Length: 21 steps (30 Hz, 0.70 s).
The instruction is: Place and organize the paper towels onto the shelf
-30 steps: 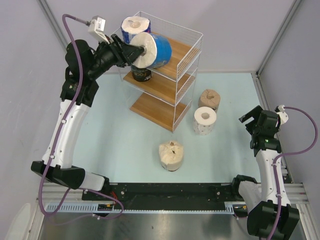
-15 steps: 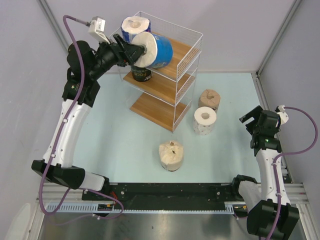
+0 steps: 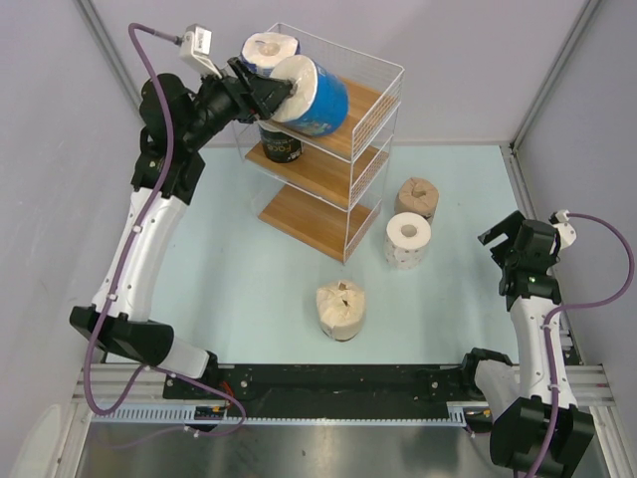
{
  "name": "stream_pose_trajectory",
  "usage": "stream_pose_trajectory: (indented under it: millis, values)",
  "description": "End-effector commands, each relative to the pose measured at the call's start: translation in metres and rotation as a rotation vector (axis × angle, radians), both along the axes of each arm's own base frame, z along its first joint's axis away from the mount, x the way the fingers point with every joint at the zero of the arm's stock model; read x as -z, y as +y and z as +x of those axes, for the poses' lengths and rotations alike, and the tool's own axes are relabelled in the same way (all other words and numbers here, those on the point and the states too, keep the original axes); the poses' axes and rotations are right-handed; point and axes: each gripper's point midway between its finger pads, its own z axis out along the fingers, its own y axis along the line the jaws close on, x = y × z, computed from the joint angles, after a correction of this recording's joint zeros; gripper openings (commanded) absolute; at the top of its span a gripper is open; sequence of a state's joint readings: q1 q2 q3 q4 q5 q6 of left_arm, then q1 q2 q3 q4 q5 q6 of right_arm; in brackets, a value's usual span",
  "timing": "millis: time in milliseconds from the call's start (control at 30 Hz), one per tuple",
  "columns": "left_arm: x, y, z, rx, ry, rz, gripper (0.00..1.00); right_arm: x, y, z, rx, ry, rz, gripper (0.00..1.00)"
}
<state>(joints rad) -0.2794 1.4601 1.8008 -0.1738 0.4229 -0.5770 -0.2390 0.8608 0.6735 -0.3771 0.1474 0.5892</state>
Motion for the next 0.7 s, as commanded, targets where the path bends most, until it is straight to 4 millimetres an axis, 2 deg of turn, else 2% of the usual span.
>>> stream_pose_trajectory:
  millis: [0, 300, 467, 567, 667]
  values:
    - [-0.037, -0.002, -0.008, 0.014, -0.082, -0.05, 0.78, -0.001, -0.002, 0.001, -0.008, 0.001, -0.011, 1.0]
    - [-0.058, -0.004, -0.011, 0.024, -0.118, -0.071, 0.78, 0.0, -0.002, 0.002, -0.008, 0.0, -0.004, 1.0]
    - [-0.056, -0.005, -0.012, 0.03, -0.109, -0.066, 0.78, -0.003, -0.003, 0.002, -0.003, -0.008, -0.009, 1.0]
    - [-0.062, -0.003, -0.023, 0.04, -0.126, -0.064, 0.78, -0.012, -0.004, 0.004, -0.001, -0.045, -0.015, 1.0]
    - [-0.071, 0.002, -0.04, 0.041, -0.16, -0.06, 0.79, -0.036, -0.002, 0.009, -0.013, -0.134, -0.028, 0.99]
